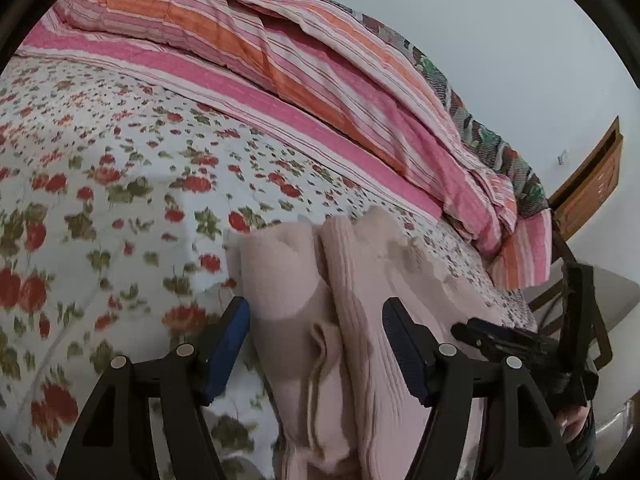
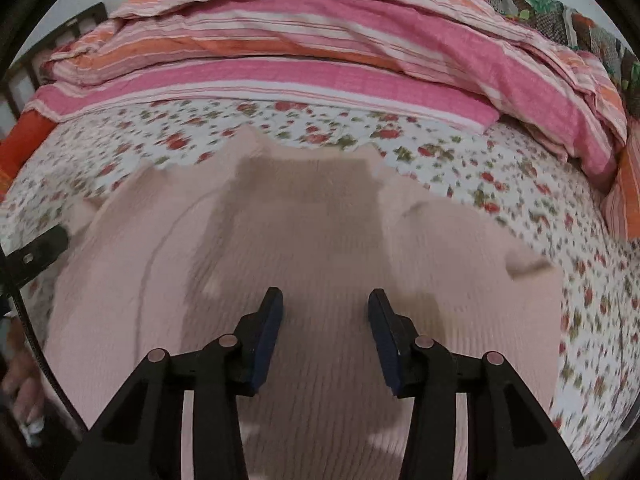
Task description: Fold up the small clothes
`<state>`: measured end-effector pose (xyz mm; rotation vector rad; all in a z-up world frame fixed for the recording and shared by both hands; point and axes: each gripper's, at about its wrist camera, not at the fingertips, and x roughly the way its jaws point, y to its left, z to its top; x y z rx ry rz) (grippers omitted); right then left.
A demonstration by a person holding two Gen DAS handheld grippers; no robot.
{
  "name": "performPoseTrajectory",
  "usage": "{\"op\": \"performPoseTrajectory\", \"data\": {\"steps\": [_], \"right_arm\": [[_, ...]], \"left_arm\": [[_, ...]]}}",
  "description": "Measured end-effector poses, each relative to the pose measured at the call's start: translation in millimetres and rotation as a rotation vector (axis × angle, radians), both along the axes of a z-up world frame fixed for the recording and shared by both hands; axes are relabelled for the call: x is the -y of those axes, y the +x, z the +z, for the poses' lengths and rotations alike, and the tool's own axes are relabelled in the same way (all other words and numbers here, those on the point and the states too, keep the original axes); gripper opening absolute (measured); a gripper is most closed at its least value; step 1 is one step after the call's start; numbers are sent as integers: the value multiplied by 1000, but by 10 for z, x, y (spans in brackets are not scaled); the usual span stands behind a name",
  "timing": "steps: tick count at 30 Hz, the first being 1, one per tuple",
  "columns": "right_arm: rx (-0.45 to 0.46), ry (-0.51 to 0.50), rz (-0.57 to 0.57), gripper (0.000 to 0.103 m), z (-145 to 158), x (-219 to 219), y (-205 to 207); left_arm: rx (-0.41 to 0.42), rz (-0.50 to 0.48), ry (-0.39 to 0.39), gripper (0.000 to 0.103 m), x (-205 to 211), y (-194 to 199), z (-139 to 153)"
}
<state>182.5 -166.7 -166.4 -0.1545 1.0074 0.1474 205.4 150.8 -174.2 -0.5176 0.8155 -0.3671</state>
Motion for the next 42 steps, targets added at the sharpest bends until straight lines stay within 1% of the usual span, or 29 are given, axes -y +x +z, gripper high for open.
{"op": "performPoseTrajectory", "data": {"steps": [2,6,8,10,13,16,20,24,26,29,31,34,36,37,38,39,41,42], "right_arm": [[-6,4,5,45,-9,-21,-167],[31,-39,17,45,-48,-80,-480],[52,-40,21,45,-58,-53,-606],[64,-29,21,45,-82,-19,-742],[75,-41,25,45,-133,-20,-912],[51,-42,45,45,-261,-50,-1063],[92,-53,60,45,-336,-54,-1292],[109,16,95,45,-268,19,-1493],[123,55,100,45,-220,95,-1554],[138,103,79,45,-184,254,-1602],[140,122,51,45,-178,384,-1590],[141,173,3,45,-141,627,-1555],[161,216,-21,45,-82,792,-1528],[172,225,-31,45,-51,850,-1508],[181,229,-39,45,-28,895,-1485],[197,236,-48,45,9,951,-1456],[230,245,-58,45,69,1038,-1419],[247,247,-65,45,93,1091,-1383]], "left_arm": [[10,-15,13,67,-2,-73,-3],[28,-32,24,67,-32,-202,-1],[39,-38,27,67,-67,-274,-9],[47,-56,9,67,-100,-318,-21],[43,-107,-46,67,-128,-353,-58],[28,-136,-76,67,-102,-365,-112],[6,-129,-54,68,-14,-327,-171],[-8,-107,-31,70,73,-245,-199],[-13,-97,-4,71,134,-203,-210],[1,-100,44,74,230,-174,-205],[8,-102,80,74,277,-166,-210],[23,-83,105,72,315,-160,-204],[31,-65,139,61,342,-142,-215],[30,-54,149,59,351,-140,-216],[24,-46,141,54,343,-143,-210],[13,-39,125,53,322,-147,-207],[-11,-21,82,53,275,-182,-210],[-11,-20,74,53,265,-216,-217]]}}
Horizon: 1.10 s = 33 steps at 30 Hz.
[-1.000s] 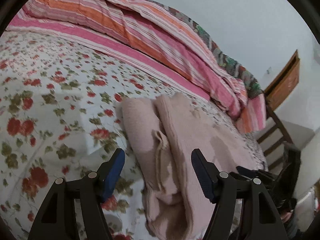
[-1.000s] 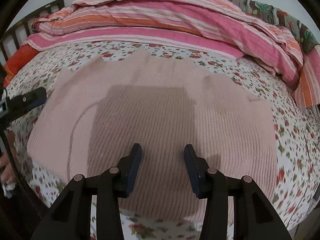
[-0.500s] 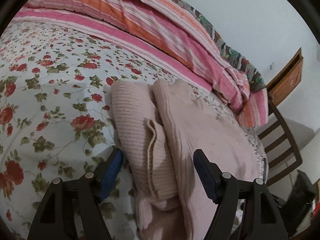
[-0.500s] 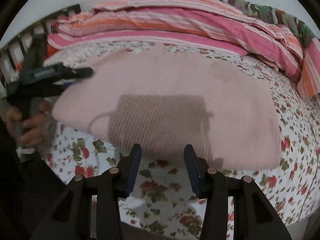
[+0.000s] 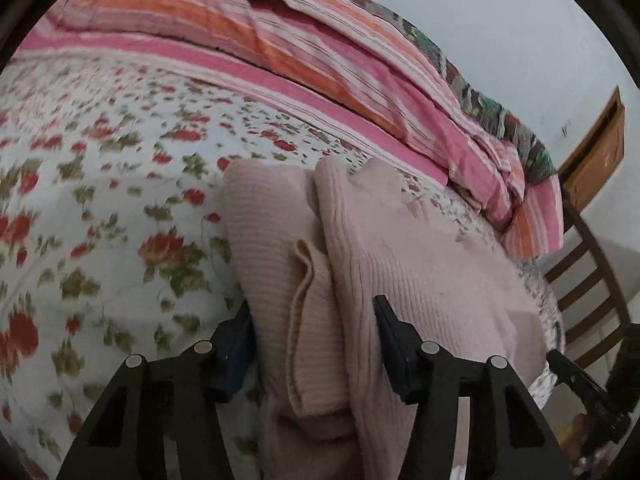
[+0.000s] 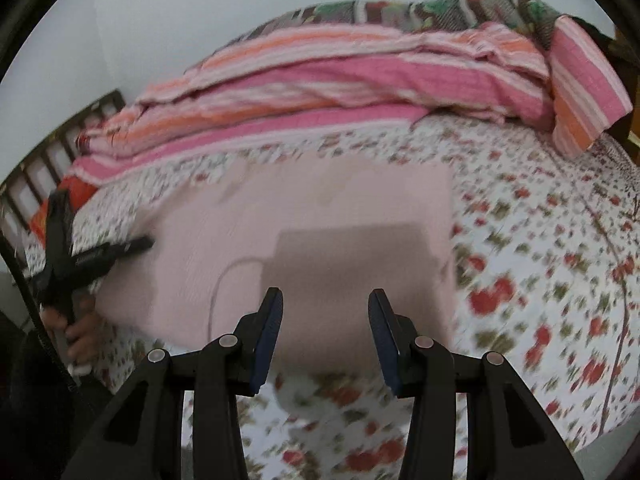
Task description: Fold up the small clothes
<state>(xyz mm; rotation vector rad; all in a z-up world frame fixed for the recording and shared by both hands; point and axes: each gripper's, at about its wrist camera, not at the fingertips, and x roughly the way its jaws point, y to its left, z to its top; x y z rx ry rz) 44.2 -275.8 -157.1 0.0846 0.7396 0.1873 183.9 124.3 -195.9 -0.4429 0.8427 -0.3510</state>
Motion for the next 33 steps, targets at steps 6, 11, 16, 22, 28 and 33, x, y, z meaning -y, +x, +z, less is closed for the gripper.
{"op": "performPoseTrajectory", "data": {"steps": [6,11,16,22,28,33], "right_arm": [[59,37,-37,45,56,303,350],[108,44,-43,45,38,477,593],[139,91,-82,45,-30,793,608],[159,130,-168,45,-71,1243,546],[169,242,-240,45,-208,1704,433],[145,314,-276,45,-308,2002,404]], "left_arm": [[-17,-9,31,50,53,-33,23],[-65,46,-4,23,100,42,202],[-48,40,-61,22,298,43,651],[-12,51,-81,22,914,29,1207],[20,-25,48,21,1990,39,1438],[-69,-132,134,22,3012,146,1028]]}}
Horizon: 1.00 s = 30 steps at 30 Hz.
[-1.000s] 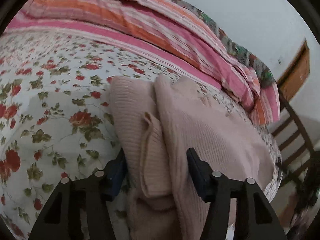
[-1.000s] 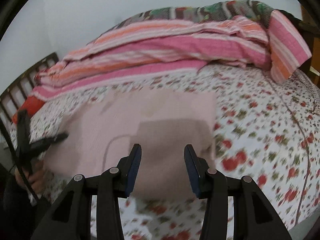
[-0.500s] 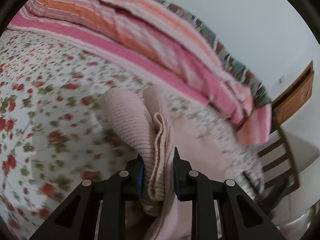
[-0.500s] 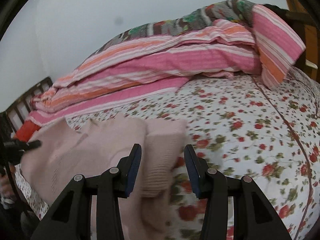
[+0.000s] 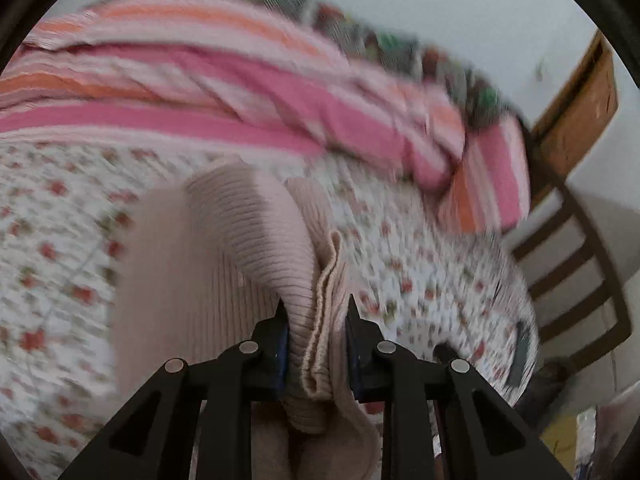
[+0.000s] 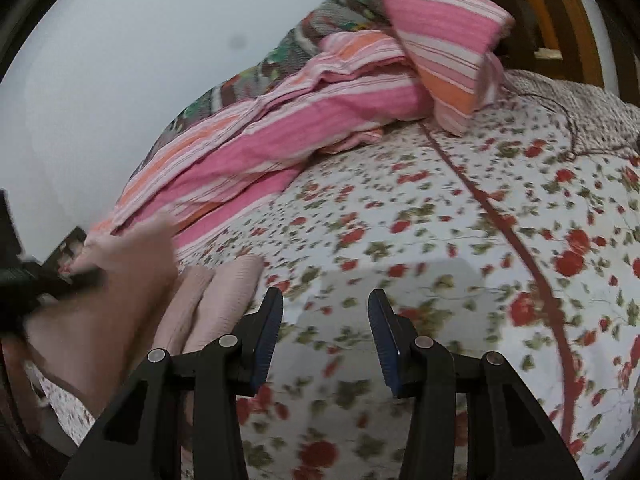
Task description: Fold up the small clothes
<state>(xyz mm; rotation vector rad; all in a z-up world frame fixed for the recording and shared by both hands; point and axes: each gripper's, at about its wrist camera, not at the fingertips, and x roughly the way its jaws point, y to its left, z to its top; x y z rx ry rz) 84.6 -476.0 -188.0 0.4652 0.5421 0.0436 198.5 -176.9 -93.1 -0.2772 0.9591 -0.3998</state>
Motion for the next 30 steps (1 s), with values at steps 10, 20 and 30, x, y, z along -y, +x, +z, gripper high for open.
{"op": "performPoseTrajectory", "data": {"steps": [10,20,30], "right_arm": [[15,47,59,45,60,-68,-12],[122,46,276,51,526,-808,-121],[30,-134,223,14,343,-1322,65]], "left_arm": [[33,-191,-189,55,-71,-70,-92],[76,-42,-60,55,-1171,-144,-336],[71,-111,-81,55,-1500,-436,-568]]}}
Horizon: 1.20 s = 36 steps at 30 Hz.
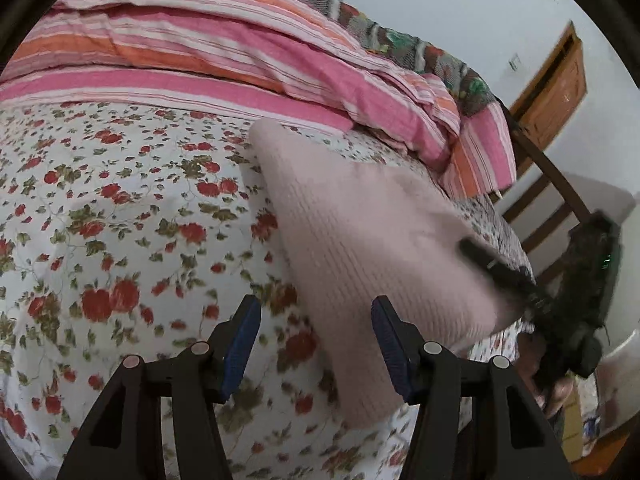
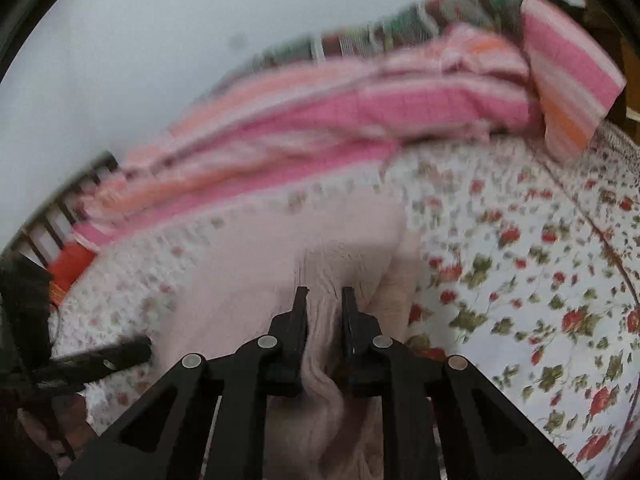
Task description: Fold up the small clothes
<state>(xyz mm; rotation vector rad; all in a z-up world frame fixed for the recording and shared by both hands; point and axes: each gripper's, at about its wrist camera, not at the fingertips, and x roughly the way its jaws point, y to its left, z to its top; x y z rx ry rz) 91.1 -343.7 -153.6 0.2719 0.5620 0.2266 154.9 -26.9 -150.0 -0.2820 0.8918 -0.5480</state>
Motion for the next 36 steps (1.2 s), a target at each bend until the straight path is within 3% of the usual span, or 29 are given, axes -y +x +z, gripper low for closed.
{"op": "performPoseTrajectory", "data": {"steps": [2,5,7,8,12,18,23,26,27,32,36], "right_arm": [[54,87,13,13,5,144,-199],[-82,-31,-74,13,-256,121,-120],[-107,-22,-83,15,-375,142,-147],[-106,-11,-71,18,-349,159,-185],[-113,68,-50,58,-251,300,-139],[-280,194,38,73,-456,305,350],[-327,170,59,82,-515,164,584],[-352,172,77,81,-545,129,692],[-354,174,90,71,-549,116,712],[-322,188,132,46,-501,73,674],[-269,202,133,39,-244,39,561]], "left_arm": [[24,-36,1,56,-11,-81,-6],[36,-59,1,56,-20,-133,-35],[31,-59,-11,56,-41,-129,-59],[24,-56,-21,56,-64,-119,-66],[37,-34,-53,56,-199,-33,-33],[67,-13,-96,56,-335,209,65],[117,-10,-100,56,-417,403,103],[140,2,-109,56,-503,504,90],[143,12,-118,56,-546,533,76],[115,45,-188,56,-742,620,-43],[106,69,-203,56,-843,639,-86]]}}
